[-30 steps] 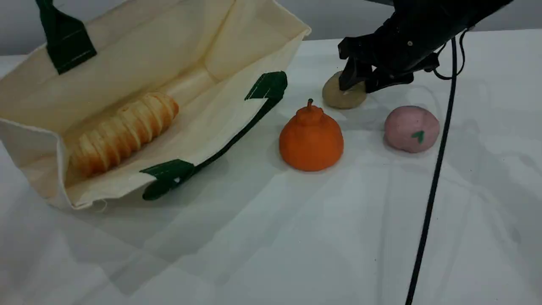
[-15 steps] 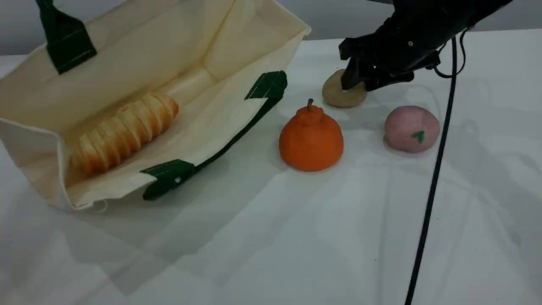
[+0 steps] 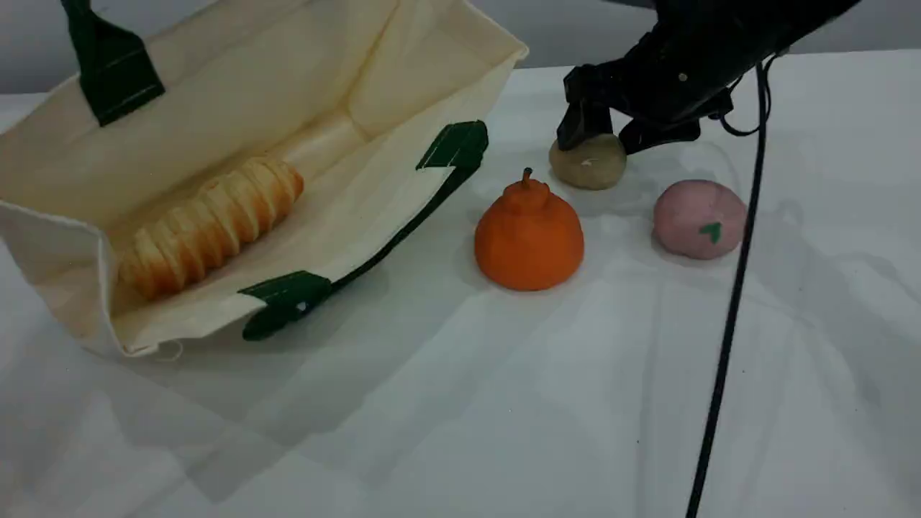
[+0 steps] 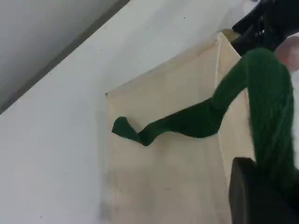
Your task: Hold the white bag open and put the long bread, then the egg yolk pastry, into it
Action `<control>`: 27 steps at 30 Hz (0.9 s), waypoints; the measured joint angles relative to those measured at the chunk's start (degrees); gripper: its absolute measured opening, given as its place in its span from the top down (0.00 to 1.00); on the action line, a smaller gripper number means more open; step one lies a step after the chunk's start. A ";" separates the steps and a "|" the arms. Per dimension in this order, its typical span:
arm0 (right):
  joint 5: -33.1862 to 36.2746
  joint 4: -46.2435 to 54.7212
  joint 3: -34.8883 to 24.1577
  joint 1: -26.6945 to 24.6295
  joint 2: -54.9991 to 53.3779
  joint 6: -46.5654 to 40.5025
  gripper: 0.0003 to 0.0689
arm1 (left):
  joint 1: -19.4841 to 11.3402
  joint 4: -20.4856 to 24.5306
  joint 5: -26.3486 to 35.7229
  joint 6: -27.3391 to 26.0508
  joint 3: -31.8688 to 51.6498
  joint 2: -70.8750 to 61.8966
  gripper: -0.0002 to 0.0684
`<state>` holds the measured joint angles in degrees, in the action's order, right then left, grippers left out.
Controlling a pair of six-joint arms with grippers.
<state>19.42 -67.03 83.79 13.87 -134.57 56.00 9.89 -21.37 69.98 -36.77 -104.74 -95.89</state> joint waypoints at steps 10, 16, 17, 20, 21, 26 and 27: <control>0.15 2.96 0.32 0.00 -0.47 0.00 0.47 | 0.00 0.00 0.00 0.00 0.00 0.00 0.88; 1.24 4.38 0.32 -0.06 -0.47 0.00 0.65 | 0.00 0.06 0.00 0.00 0.00 0.00 0.88; 1.39 4.45 0.32 -0.14 -0.47 0.00 0.65 | 0.00 0.06 0.00 0.00 0.00 0.00 0.88; 1.54 5.90 0.32 -0.26 -0.25 -0.13 0.65 | 0.00 0.06 0.00 0.00 0.00 0.00 0.88; 1.70 6.59 0.32 -0.33 0.06 -0.64 0.65 | 0.00 0.06 0.00 0.00 0.00 0.00 0.88; 3.57 10.52 0.11 -2.39 3.41 -4.06 0.69 | 0.00 0.06 0.00 0.00 0.00 0.00 0.88; 3.66 11.11 0.11 -3.13 4.65 -4.84 0.69 | 0.00 0.06 0.00 0.00 0.00 0.00 0.88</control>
<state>23.08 -55.92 83.90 10.74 -129.92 51.17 9.89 -21.31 69.98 -36.77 -104.74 -95.89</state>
